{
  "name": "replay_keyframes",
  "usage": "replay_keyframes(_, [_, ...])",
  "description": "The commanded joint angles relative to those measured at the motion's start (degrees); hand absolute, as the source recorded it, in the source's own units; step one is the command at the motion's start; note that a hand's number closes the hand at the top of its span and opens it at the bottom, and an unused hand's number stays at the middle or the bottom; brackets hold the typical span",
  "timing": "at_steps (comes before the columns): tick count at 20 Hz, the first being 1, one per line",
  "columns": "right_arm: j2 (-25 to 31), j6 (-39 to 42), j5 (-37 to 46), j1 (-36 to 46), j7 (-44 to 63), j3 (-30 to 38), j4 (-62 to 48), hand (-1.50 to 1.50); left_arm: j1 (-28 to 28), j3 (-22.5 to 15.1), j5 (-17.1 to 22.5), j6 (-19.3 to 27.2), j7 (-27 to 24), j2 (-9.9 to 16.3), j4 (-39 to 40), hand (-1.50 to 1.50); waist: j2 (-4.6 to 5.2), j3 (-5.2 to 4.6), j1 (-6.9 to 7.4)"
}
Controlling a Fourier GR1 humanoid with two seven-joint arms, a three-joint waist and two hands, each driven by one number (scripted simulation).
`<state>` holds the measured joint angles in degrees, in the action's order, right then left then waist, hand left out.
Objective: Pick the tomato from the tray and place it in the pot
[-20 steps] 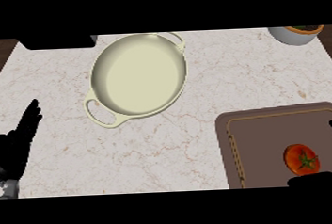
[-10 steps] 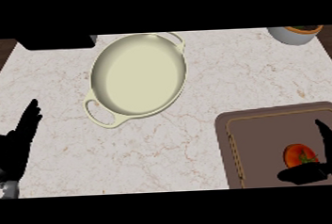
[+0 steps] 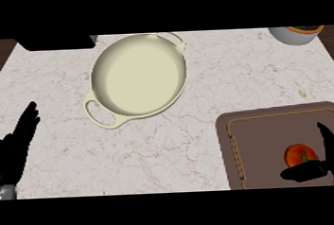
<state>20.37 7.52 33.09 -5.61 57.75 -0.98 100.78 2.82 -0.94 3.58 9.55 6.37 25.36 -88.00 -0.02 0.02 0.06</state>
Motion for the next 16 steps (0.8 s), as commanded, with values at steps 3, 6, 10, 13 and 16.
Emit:
replay_keyframes(3, [-0.4, 3.4, 1.4, -0.2, -3.0, -1.2, -2.8, 1.5, -0.9, 0.5, -2.6, -1.0, -0.5, -2.8, 1.7, 0.0, 0.02, -0.01, -0.11])
replay_keyframes(6, [0.3, 5.1, 2.1, 2.8, -3.7, 1.3, -2.9, 1.5, 1.5, 3.4, -2.6, -3.3, -0.5, -2.3, -0.5, 0.0, -0.01, -0.02, 0.02])
replay_keyframes(10, [-4.3, 3.1, 6.5, 0.6, -2.0, -1.3, 0.1, 1.5, -0.3, 4.6, -5.0, -4.4, 0.0, -3.8, 0.5, 0.0, -0.02, -0.02, -0.12])
replay_keyframes(13, [-2.8, 6.0, 5.6, 2.7, -4.1, 2.1, -2.3, 1.5, 0.1, 6.2, -5.2, -6.0, -0.7, -4.8, 0.2, 0.0, -0.01, -0.02, -0.03])
replay_keyframes(16, [-14.3, 5.3, 13.7, 13.5, 1.8, -19.7, -2.2, 1.5, -2.8, 1.6, -5.3, -5.6, 0.1, -4.4, -0.1, 0.0, 0.78, -0.24, 5.65])
